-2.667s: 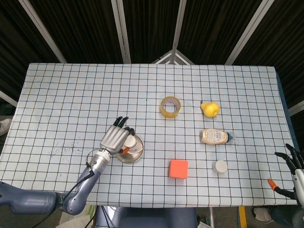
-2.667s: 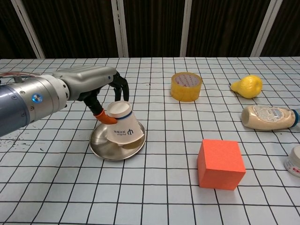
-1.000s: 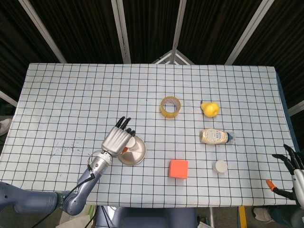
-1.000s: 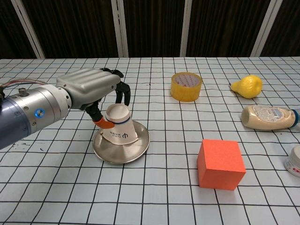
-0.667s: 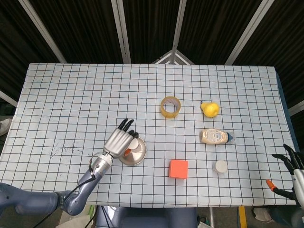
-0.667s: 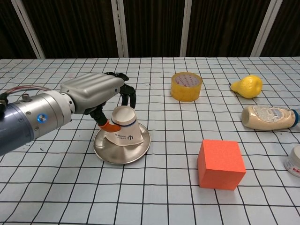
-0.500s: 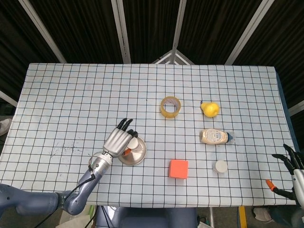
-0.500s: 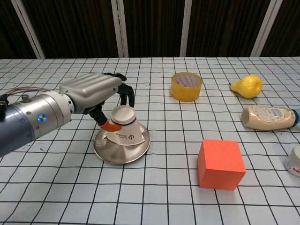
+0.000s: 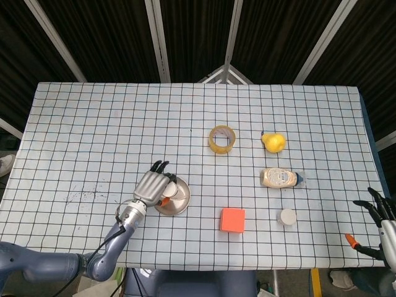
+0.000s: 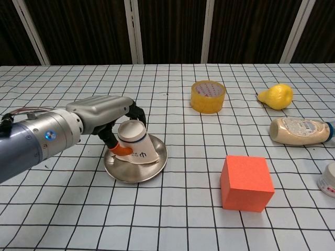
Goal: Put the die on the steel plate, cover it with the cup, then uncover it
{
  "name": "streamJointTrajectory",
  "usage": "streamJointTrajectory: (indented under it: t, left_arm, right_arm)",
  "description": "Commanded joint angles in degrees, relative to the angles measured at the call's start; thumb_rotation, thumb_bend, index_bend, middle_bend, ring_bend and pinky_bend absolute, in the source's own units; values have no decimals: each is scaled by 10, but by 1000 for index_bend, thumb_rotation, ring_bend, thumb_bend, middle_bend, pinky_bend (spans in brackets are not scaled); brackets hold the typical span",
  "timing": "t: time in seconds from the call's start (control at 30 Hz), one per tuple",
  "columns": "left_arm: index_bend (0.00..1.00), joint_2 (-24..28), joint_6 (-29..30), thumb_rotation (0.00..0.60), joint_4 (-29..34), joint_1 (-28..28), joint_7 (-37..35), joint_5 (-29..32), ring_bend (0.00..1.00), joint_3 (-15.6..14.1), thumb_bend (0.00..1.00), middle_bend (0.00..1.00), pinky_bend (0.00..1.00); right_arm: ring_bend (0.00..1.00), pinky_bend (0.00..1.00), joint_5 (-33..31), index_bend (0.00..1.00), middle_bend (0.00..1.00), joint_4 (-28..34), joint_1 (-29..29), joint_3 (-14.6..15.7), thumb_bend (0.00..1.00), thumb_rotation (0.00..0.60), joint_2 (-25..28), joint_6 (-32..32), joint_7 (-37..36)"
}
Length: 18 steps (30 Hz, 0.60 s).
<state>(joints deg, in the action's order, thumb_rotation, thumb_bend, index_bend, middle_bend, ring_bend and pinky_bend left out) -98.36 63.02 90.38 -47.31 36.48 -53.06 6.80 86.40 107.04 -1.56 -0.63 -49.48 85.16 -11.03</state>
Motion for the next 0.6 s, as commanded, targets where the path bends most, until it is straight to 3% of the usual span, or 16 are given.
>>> streamJointTrajectory:
  t: [0.03,0.2,0.37,0.47,0.6]
  left_arm:
    - [588,0,-24,600,15,2,-17,14,49,0,491,434,0]
    - [588,12,-45,600,35,2,-45,49,49,22,490,434,0]
    - [588,-5,18,600,0,-2,36,0,49,-7,490,434,0]
    - [589,-2,-10,600,12,-1,18,10,49,-9,490,434,0]
    - [590,18,-77,600,55,4,-59,86,49,24,490,434,0]
  right_arm:
    - [86,0,0,267,50,-1,1,1,234,600,-1,-2,3]
    - [86,0,1,267,50,1,1,1,234,600,-2,-1,4]
    - [85,0,0,267,50,0,1,1,234,600,-1,-2,2]
    - [85,0,2,266,50,1,2,2,234,600,-1,-3,4]
    - [85,0,1,266,50,2,2,2,234,600,-2,-3,6]
